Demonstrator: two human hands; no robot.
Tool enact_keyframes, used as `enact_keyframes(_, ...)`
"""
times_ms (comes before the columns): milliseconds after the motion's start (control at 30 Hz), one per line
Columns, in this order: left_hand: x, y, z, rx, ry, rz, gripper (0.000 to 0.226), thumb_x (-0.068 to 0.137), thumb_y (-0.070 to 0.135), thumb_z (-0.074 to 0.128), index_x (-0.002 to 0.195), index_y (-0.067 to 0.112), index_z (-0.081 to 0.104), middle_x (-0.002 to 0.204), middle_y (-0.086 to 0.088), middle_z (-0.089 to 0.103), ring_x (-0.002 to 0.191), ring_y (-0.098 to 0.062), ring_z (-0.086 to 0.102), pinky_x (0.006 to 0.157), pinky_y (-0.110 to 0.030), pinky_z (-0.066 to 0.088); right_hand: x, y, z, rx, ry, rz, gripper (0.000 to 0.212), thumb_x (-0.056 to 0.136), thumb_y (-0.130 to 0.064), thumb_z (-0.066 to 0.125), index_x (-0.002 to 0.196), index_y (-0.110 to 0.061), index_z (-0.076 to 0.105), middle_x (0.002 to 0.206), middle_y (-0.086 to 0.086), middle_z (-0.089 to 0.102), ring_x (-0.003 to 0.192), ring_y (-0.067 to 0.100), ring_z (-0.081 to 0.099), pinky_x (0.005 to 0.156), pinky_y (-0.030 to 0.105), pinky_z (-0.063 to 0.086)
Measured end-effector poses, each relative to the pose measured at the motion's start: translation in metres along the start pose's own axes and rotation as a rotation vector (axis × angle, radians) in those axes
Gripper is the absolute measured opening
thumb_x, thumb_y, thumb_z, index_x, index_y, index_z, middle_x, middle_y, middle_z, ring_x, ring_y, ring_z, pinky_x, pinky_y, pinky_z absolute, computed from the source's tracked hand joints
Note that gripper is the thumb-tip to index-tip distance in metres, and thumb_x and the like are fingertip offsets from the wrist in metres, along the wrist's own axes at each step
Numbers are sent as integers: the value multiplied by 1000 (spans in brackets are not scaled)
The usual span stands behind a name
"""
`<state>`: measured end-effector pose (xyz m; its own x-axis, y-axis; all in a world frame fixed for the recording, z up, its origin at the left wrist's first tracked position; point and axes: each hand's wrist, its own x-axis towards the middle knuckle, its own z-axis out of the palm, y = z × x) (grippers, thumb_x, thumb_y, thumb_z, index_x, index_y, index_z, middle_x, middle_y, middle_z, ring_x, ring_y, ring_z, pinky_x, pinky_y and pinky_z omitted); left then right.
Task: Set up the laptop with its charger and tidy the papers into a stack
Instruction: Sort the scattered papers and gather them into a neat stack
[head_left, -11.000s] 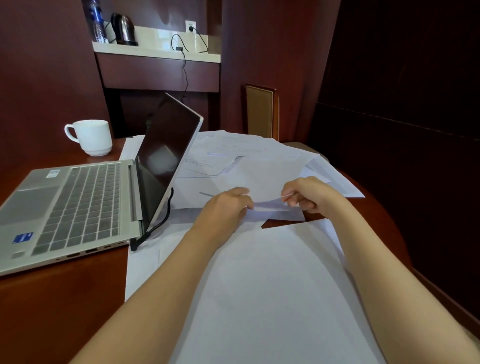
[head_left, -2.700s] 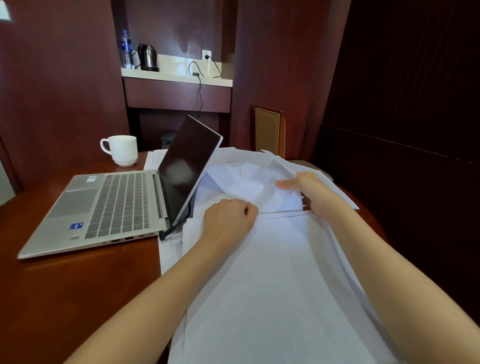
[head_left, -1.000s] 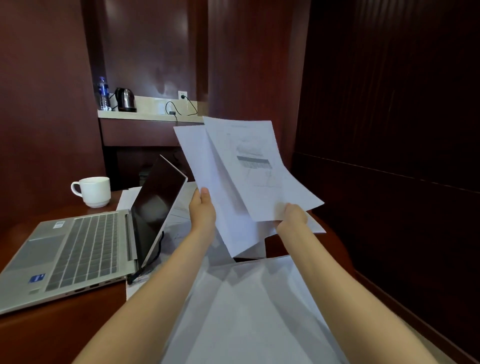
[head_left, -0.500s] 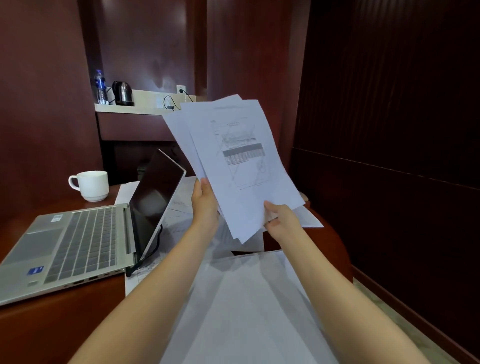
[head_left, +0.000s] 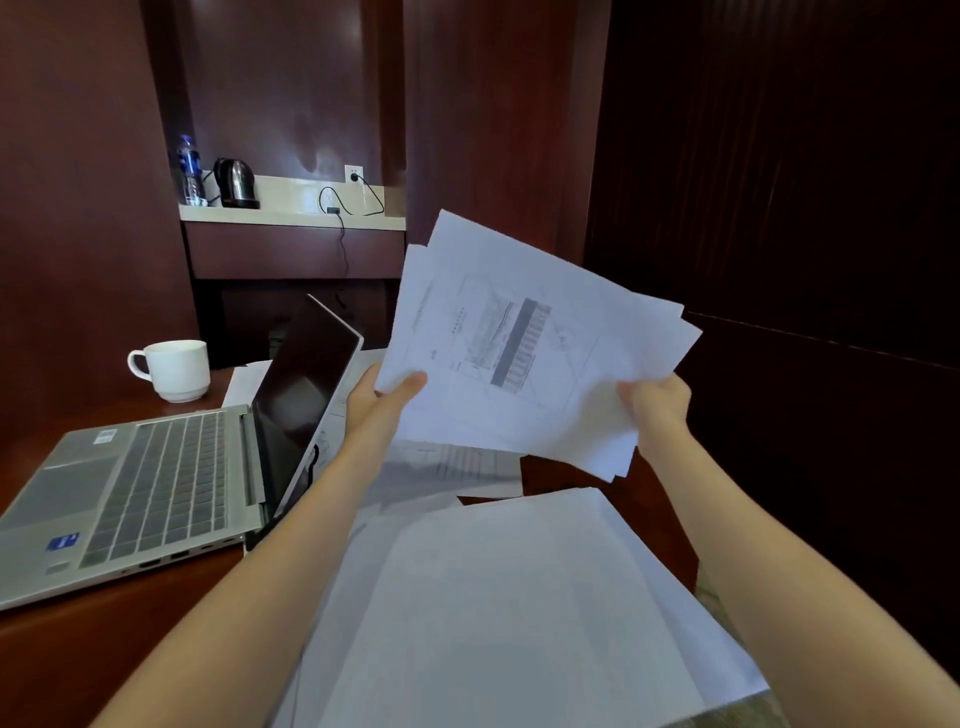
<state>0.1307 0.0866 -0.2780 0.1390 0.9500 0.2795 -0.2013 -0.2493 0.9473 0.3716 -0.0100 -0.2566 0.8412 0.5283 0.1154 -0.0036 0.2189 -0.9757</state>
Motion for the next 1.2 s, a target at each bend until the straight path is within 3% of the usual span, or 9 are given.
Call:
enact_keyframes(100,-3,1,1,66,14,44,19,85,10,65,103,17,60,89,8,64,76,-4,60,59,-15,46,2,-6,-1,-28,-72,-64,36,87,7,57,122,-2,56,97,6,58,96,25,57,76,30,44)
enact_keyframes(267,-6,1,-2,42,39,44,26,80,13,72,102,19,60,90,9,64,80,-5,61,63,-18,47,-2,10,-8,-6,-175,-29,20,83,-1,61,101,-10,57,100,6,60,82,19,58,62,25,45)
enact_keyframes(500,-10,1,1,100,-38,37,34,80,12,71,112,15,60,97,7,63,87,-9,61,58,-11,44,-2,19,-8,-59,-261,-34,32,87,1,56,118,-6,58,104,5,60,91,23,56,63,24,44)
enact_keyframes(667,-6,8,11,206,61,97,39,89,9,60,127,11,50,120,-3,59,103,-17,56,77,-23,43,1,10,-2,-187,-216,-166,10,92,-12,55,97,-15,62,103,9,63,97,29,60,86,43,52)
enact_keyframes(800,-2,15,16,507,172,352,75,82,6,64,145,17,25,144,-6,37,131,-23,36,105,-34,32,-2,-5,-1,-164,-177,-227,23,92,-13,53,76,-28,59,85,0,62,87,23,61,86,45,52)
enact_keyframes(900,-9,16,23,859,151,648,82,81,5,64,147,22,19,154,-11,15,139,-27,21,112,-37,16,-4,-12,2,-137,-136,-231,19,92,-12,54,76,-23,58,96,13,65,87,23,60,88,46,51)
enact_keyframes(1000,-13,12,34,1059,132,918,91,71,-2,71,141,26,20,151,-19,20,135,-31,19,110,-43,18,-1,-12,1,-154,-151,-168,8,92,-10,54,90,-16,60,103,10,65,96,29,62,91,44,51)
enact_keyframes(1100,-9,9,42,1227,212,1065,97,56,-6,78,137,25,34,144,-19,28,131,-32,24,105,-48,24,0,-6,-6,-206,-239,-57,14,92,-6,55,103,-9,62,109,13,64,91,26,60,85,40,51)
enact_keyframes(1200,-12,11,47,1384,154,1119,77,61,6,80,131,20,51,142,-22,39,133,-38,35,104,-53,30,1,-1,-11,-293,-341,73,21,90,-3,57,111,0,58,105,11,63,92,28,60,83,38,49)
